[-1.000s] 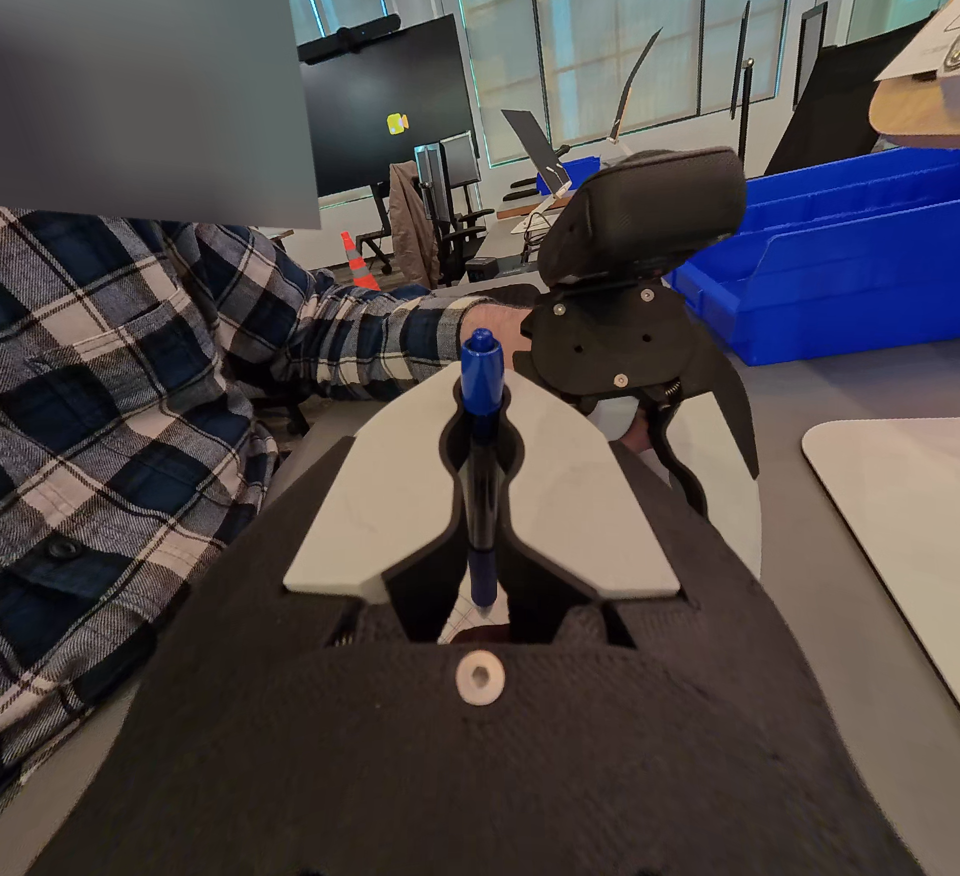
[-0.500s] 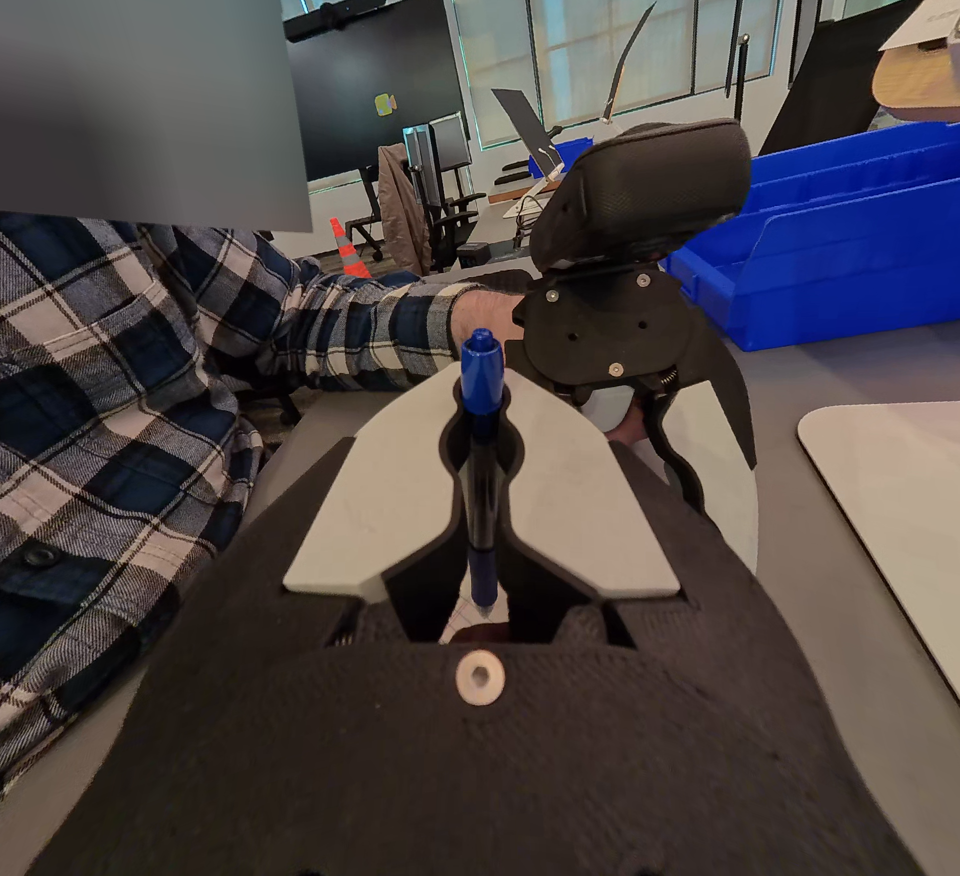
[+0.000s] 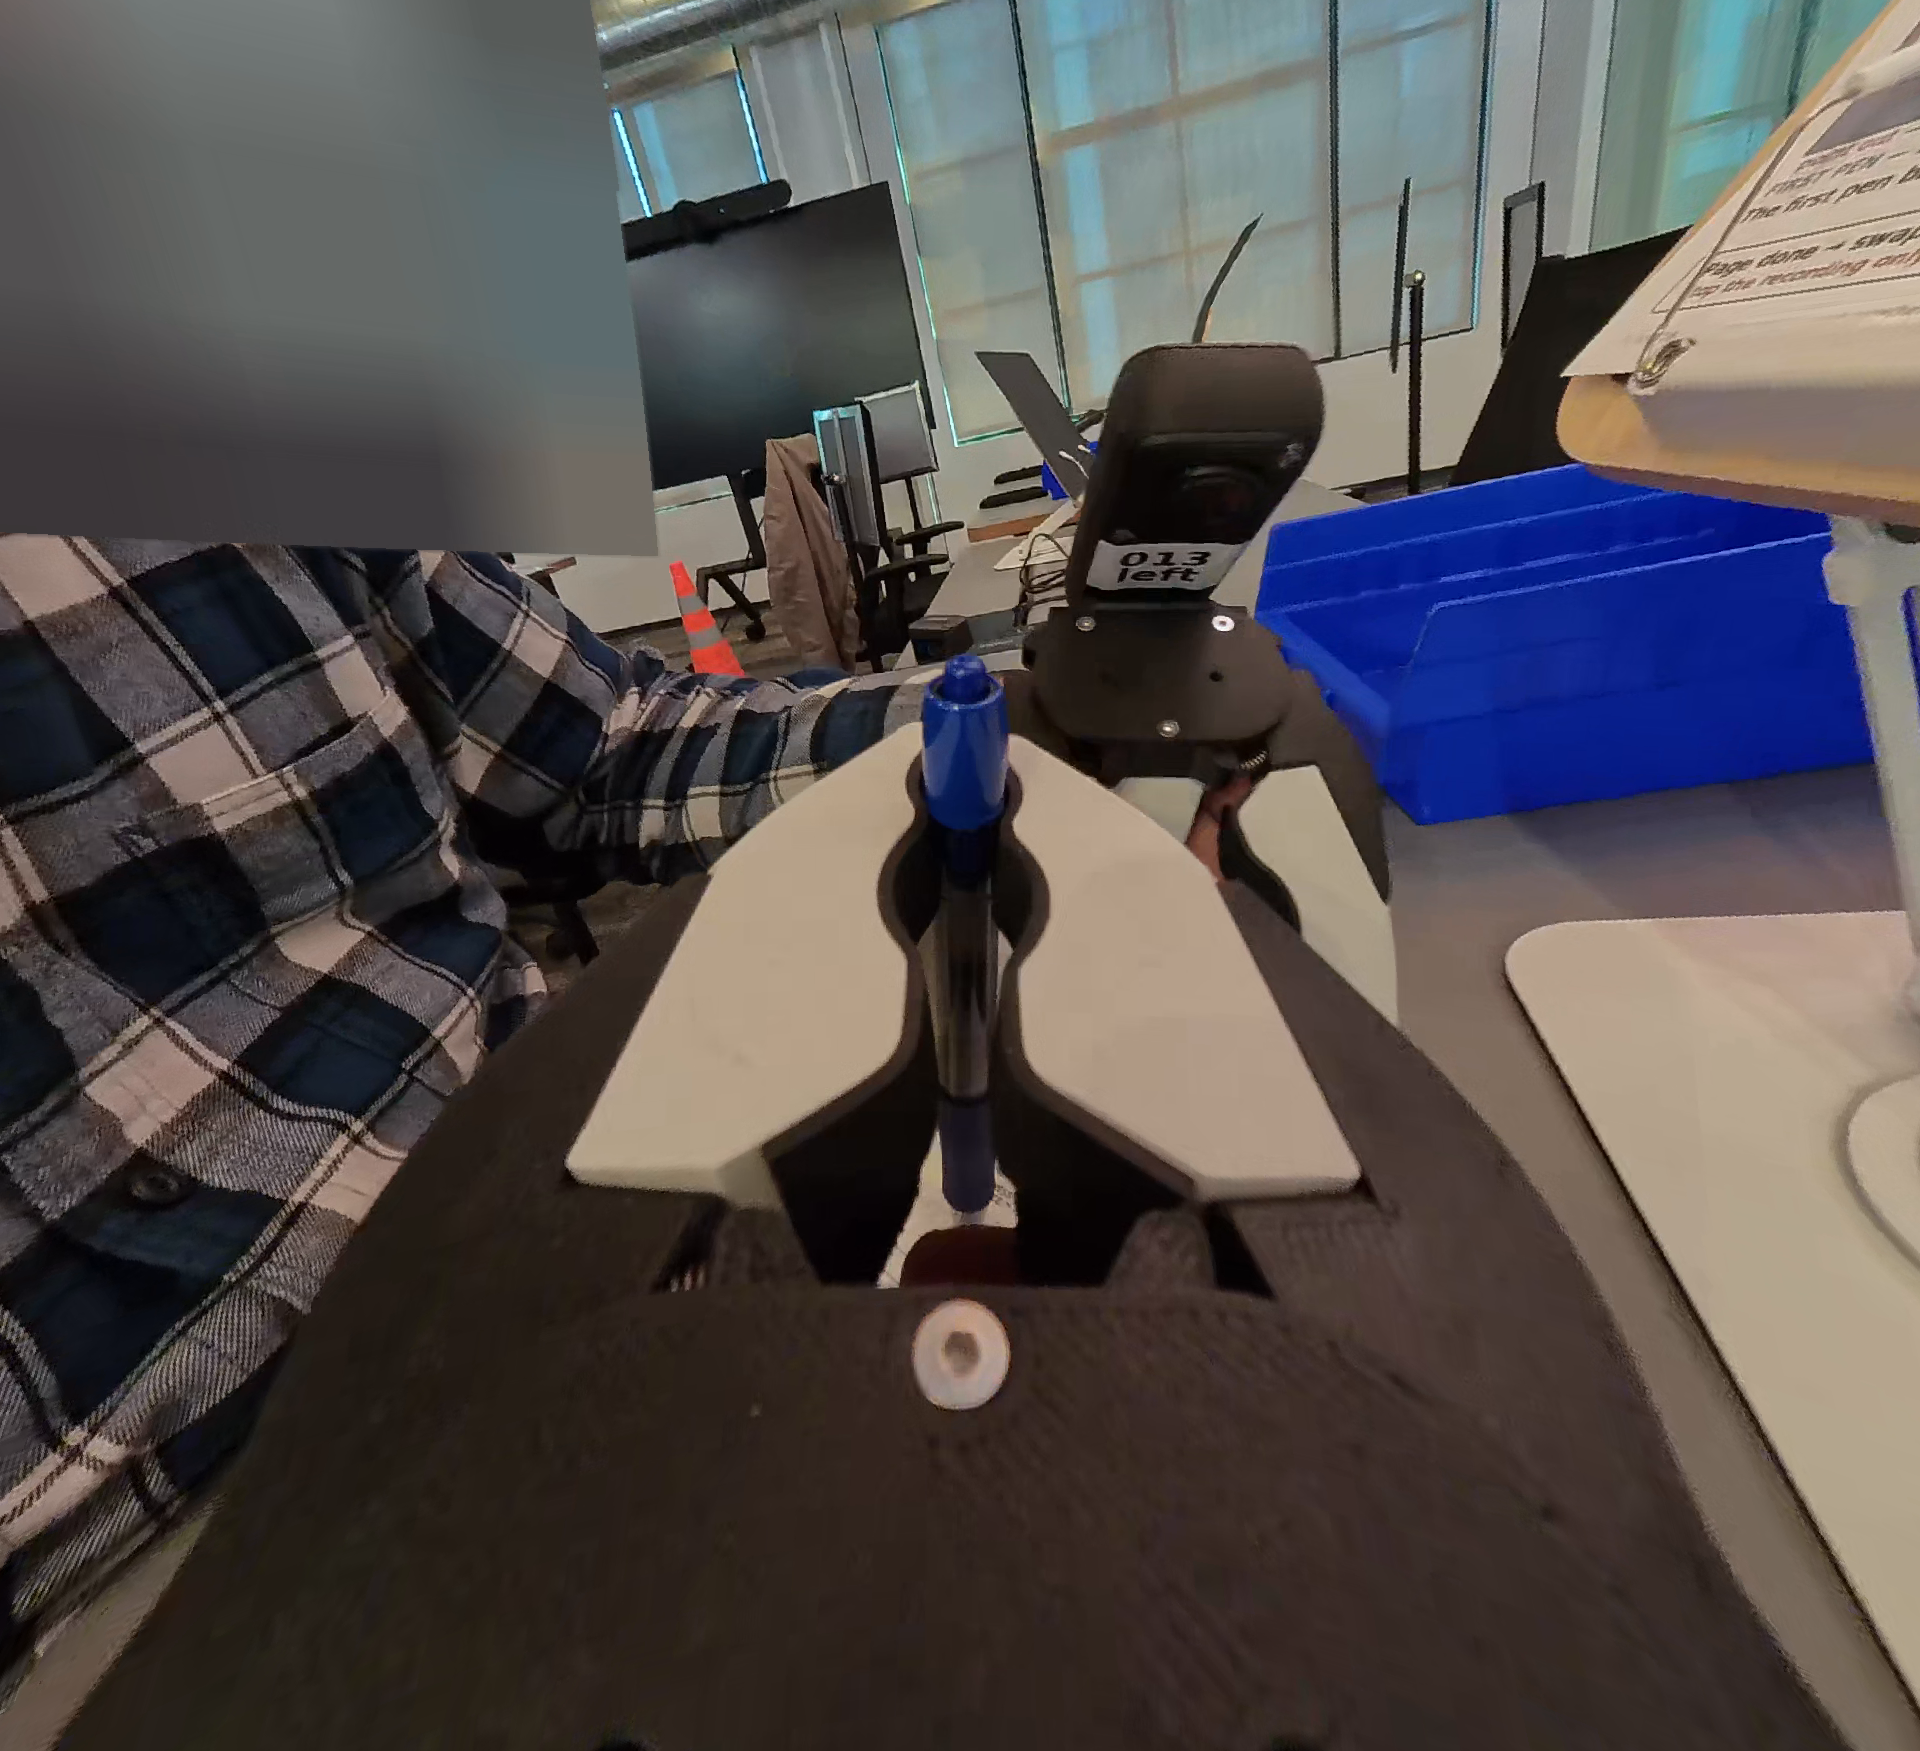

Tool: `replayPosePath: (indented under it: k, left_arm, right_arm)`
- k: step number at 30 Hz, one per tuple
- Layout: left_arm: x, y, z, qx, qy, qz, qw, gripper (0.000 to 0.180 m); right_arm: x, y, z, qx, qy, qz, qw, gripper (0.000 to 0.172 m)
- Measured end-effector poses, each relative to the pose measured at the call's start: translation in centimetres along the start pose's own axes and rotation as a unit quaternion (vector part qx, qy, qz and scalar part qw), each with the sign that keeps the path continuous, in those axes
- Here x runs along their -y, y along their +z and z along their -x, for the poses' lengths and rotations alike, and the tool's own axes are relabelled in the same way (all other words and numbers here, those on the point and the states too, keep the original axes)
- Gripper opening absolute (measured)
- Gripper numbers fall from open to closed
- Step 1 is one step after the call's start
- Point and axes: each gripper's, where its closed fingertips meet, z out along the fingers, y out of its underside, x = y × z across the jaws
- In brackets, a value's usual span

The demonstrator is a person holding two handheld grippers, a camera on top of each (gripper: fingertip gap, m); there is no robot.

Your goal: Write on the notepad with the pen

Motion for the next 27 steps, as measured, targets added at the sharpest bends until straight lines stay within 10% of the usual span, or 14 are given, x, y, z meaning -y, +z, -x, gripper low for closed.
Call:
replayPosePath:
  k: [17,27]
  left_arm:
    - [2.4,-1.5,-3.1,-0.111,0.004,-0.086,0.990,0.077]
    - [5.4,1.7,-6.2,-0.097,0.055,-0.130,0.985,0.005]
  right_arm:
    - [1.9,-0.1,0.7,0.013,-0.015,-0.032,0.999,0.006]
    - [2.7,0.3,0.6,-0.010,-0.043,-0.037,0.998,0.006]
